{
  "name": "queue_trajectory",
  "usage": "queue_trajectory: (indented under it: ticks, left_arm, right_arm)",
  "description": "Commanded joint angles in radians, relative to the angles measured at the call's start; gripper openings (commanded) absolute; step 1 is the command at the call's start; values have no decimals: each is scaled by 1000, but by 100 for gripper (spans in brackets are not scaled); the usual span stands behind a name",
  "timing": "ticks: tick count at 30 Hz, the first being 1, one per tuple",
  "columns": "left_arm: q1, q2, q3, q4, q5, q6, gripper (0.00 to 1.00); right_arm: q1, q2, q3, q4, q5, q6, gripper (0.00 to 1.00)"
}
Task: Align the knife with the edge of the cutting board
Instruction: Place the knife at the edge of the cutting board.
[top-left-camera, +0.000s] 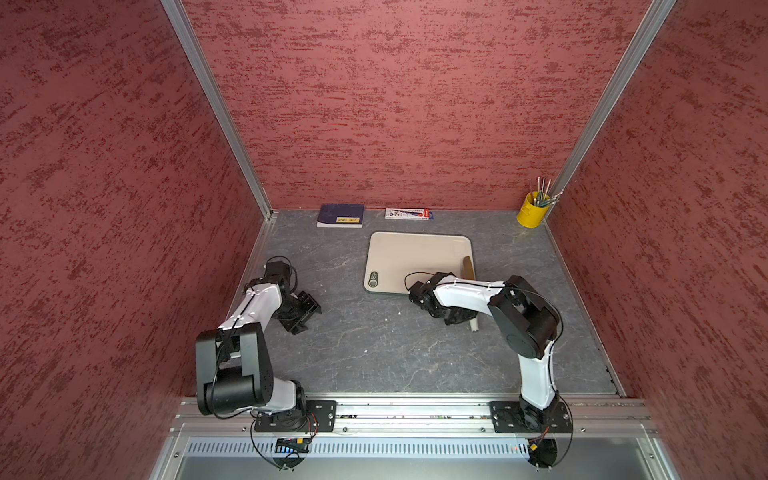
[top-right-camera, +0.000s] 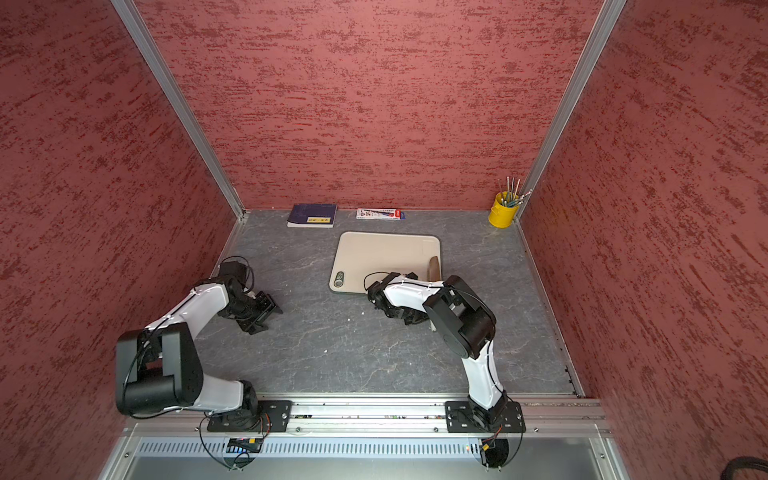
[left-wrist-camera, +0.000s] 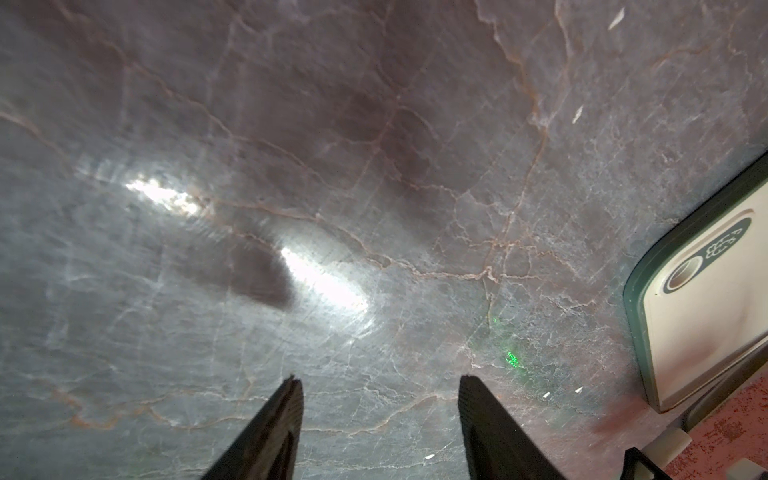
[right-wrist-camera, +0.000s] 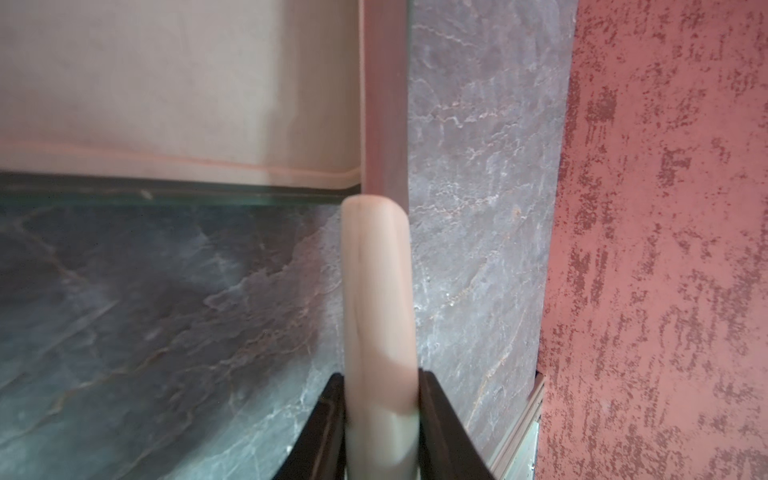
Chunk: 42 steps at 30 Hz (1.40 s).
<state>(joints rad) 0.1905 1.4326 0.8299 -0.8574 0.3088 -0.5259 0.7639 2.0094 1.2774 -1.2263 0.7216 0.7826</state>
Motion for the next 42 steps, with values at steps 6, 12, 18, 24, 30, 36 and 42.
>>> queue_trajectory:
  ticks: [6,12,18,24,30,36,42]
  left_arm:
    - [-6,-8,9,1,4,11,63]
    - [-7,-7,9,1,6,12,64]
    - [-8,-10,9,0,6,10,64]
    - [-8,-13,8,0,6,12,65]
    - [-9,-12,9,0,4,11,65]
    - [-8,-15,6,4,6,11,65]
    - [-9,-17,5,7,6,13,66]
  right_arm:
    - [2,24,47,-25,17,18,0]
    - [1,55,72,-1,1,-9,0]
    - [1,70,77,4,-14,1,0]
    - [1,82,77,5,-22,17,0]
    - [1,92,88,10,-48,16,10]
    - [0,47,59,58,-93,-7,28]
    - [1,42,50,76,-124,-11,46]
